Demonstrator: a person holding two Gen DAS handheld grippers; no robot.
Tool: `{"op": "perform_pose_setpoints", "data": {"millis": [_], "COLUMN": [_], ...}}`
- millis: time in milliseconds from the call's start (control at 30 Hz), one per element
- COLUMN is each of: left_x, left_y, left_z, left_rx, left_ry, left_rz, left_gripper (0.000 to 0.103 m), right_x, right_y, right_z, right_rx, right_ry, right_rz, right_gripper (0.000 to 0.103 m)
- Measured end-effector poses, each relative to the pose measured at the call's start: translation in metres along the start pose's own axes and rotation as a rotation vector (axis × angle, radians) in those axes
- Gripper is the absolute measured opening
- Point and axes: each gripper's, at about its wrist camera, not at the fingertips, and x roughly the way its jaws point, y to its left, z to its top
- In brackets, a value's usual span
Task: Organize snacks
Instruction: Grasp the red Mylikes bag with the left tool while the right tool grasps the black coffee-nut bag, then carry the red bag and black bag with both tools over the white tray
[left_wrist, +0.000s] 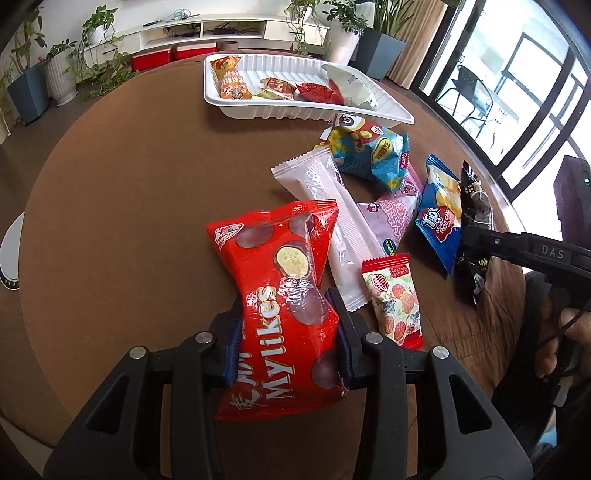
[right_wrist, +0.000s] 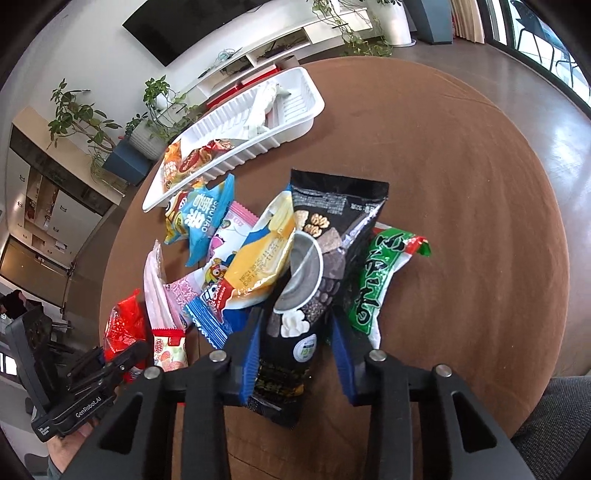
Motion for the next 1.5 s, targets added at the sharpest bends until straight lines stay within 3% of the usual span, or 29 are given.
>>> {"op": "perform_pose_setpoints", "data": {"millis": [367,1033,1300,1500], "left_x": [-0.005,-0.022,-0.041,-0.054], "left_y": [-0.002,0.002,0.019,0.038], "left_z": [-0.004,-0.008,0.013,0.044], "left_rx": [-0.003,-0.063,-0.100,-0.104], "left_ry": [-0.003,-0.046,-0.106,-0.148], "left_rz": [-0.013,-0.110,-0.129,-0.118], "left_gripper": [0.035,0.034,0.034,0.034], "right_x": [-0.006,-0.042,-0.058,-0.081], "right_y": [-0.005,0.014,-0.001,-0.027], "right_z": [-0.007,-0.026,-0.007,0.029], "right_rx": [-0.009,-0.035,0.009,0.043], "right_ry": [-0.001,0.008,-0.038,-0.122], "right_rz": [0.034,0.173,0.182,0.139], "right_gripper": [0.026,0.024,0.024,0.024]}}
